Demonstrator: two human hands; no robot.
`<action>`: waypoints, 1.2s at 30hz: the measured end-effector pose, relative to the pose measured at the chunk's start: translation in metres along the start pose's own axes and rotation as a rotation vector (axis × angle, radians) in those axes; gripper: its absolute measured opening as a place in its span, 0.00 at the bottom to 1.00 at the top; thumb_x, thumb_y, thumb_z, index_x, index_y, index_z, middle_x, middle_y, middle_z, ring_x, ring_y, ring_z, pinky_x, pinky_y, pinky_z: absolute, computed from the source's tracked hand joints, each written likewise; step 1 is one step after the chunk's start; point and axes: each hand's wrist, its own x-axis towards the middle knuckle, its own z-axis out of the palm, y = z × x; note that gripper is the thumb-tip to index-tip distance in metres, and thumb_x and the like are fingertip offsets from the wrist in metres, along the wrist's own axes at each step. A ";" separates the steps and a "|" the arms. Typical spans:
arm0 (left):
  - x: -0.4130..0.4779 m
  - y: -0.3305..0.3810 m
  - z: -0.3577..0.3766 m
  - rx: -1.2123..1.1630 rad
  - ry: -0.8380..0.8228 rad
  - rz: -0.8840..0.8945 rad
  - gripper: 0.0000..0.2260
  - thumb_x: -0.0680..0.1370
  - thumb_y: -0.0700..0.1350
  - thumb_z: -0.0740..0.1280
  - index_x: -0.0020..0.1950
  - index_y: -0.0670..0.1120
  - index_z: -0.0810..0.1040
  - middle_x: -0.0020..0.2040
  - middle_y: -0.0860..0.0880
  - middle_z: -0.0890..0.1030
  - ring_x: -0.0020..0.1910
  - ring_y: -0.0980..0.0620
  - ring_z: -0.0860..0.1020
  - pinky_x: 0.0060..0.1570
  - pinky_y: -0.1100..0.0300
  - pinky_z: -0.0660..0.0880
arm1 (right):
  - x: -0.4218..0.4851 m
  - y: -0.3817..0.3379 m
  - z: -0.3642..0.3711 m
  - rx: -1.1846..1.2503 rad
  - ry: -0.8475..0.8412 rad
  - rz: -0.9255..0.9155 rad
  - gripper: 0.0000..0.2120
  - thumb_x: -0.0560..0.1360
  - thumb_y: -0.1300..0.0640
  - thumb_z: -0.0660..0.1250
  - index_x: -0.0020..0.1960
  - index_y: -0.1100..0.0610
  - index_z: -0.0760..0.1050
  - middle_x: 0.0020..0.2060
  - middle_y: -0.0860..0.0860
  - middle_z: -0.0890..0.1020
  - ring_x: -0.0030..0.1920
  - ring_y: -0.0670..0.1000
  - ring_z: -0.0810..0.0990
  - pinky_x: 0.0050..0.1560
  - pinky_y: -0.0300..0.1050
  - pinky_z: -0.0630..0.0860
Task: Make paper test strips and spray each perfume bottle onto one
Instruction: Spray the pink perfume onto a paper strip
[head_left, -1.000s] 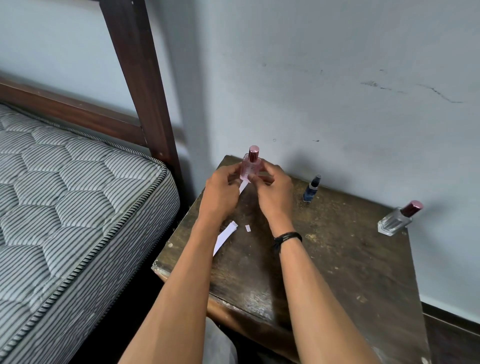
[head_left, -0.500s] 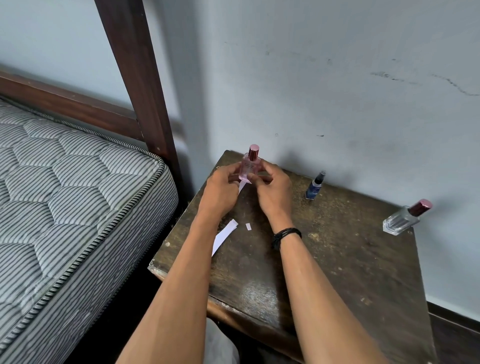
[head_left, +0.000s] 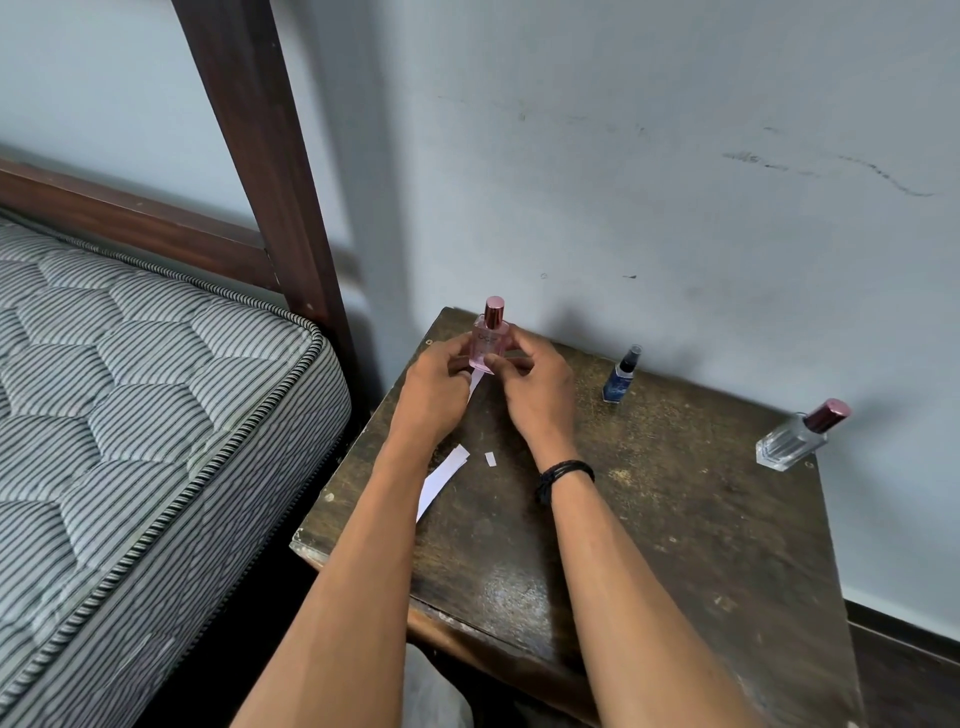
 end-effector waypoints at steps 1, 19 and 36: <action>0.000 -0.001 0.000 -0.002 -0.003 -0.001 0.26 0.76 0.33 0.60 0.65 0.58 0.80 0.56 0.54 0.81 0.60 0.53 0.79 0.63 0.47 0.76 | 0.000 0.000 0.000 -0.001 0.001 -0.001 0.16 0.76 0.54 0.75 0.63 0.47 0.83 0.53 0.44 0.85 0.55 0.46 0.82 0.56 0.43 0.78; 0.004 -0.005 -0.003 -0.045 0.049 -0.047 0.23 0.79 0.32 0.58 0.70 0.49 0.78 0.62 0.51 0.83 0.63 0.54 0.79 0.67 0.55 0.73 | -0.002 0.000 -0.002 0.015 0.010 0.017 0.19 0.73 0.55 0.79 0.62 0.51 0.81 0.51 0.46 0.85 0.50 0.41 0.82 0.48 0.31 0.76; 0.005 -0.010 -0.001 -0.015 0.042 -0.062 0.24 0.78 0.32 0.57 0.72 0.47 0.76 0.66 0.50 0.81 0.66 0.55 0.77 0.70 0.54 0.72 | -0.002 0.008 -0.003 -0.103 0.019 0.037 0.20 0.76 0.65 0.73 0.65 0.53 0.81 0.53 0.47 0.84 0.49 0.41 0.83 0.49 0.32 0.78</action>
